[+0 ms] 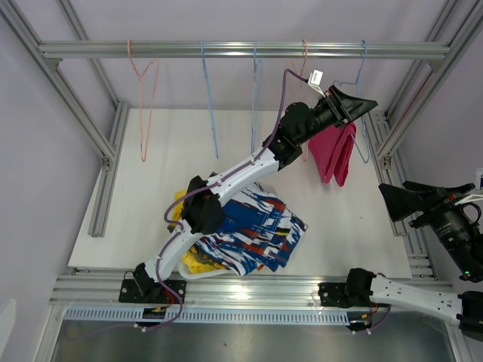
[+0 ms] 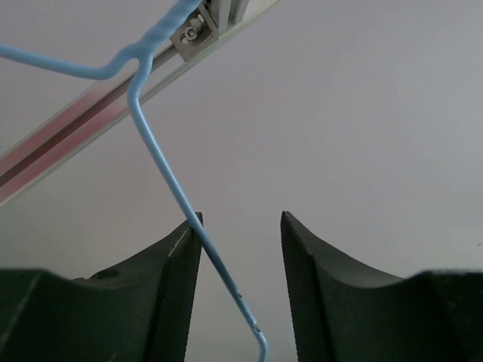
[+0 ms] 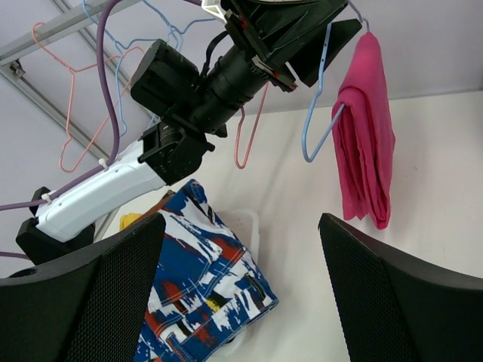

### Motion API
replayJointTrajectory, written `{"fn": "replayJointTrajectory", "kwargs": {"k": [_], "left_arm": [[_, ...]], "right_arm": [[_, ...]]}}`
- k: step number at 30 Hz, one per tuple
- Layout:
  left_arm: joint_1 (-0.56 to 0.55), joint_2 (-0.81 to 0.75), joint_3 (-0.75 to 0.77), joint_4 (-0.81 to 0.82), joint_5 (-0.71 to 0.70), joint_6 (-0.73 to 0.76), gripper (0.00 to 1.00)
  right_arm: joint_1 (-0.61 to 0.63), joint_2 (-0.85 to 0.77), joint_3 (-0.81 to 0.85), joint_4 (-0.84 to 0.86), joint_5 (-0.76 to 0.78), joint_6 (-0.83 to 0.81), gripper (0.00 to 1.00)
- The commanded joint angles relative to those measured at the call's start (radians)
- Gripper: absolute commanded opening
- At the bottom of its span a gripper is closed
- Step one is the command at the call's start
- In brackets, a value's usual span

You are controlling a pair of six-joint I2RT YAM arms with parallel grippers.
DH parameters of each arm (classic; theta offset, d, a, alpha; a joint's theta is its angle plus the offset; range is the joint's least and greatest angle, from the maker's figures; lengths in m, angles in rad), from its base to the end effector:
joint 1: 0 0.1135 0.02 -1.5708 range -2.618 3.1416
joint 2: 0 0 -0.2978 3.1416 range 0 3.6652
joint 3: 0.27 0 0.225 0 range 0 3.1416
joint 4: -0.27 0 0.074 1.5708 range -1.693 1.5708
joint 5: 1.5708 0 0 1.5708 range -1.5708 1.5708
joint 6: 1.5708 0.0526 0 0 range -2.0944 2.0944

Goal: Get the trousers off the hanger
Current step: Pick up the hanger from the clothesline.

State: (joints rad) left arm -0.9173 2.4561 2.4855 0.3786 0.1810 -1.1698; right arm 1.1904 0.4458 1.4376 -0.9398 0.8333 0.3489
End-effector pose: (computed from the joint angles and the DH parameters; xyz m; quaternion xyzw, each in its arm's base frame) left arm 0.3457 -0.4670 0.4183 0.0061 0.5521 -0.7442 0.3759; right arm 0.0098 -0.0804 0.4619 0.0108 0.6946 0.2614 0.6702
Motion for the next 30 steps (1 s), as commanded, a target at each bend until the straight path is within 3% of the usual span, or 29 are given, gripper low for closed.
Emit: {"fn": "replayJointTrajectory", "kwargs": {"k": [1,6,15,22,30], "left_arm": [[-0.009,0.001,0.055,0.036,-0.006,0.007,0.49],[-0.012,0.003,0.061,0.020,-0.015,0.013,0.31],[-0.012,-0.011,0.059,0.013,-0.023,0.028,0.25],[-0.008,-0.074,0.052,-0.058,-0.029,0.101,0.01],[-0.002,-0.131,0.050,-0.061,-0.017,0.117,0.01]], "right_arm": [[-0.002,-0.006,-0.002,-0.010,0.012,0.018,0.88],[-0.002,-0.006,-0.005,-0.017,0.013,0.025,0.88],[-0.002,-0.009,-0.006,-0.027,0.016,0.036,0.88],[0.000,-0.015,-0.017,-0.017,0.010,0.039,0.87],[-0.002,-0.018,-0.026,-0.034,-0.008,0.065,0.87]]}}
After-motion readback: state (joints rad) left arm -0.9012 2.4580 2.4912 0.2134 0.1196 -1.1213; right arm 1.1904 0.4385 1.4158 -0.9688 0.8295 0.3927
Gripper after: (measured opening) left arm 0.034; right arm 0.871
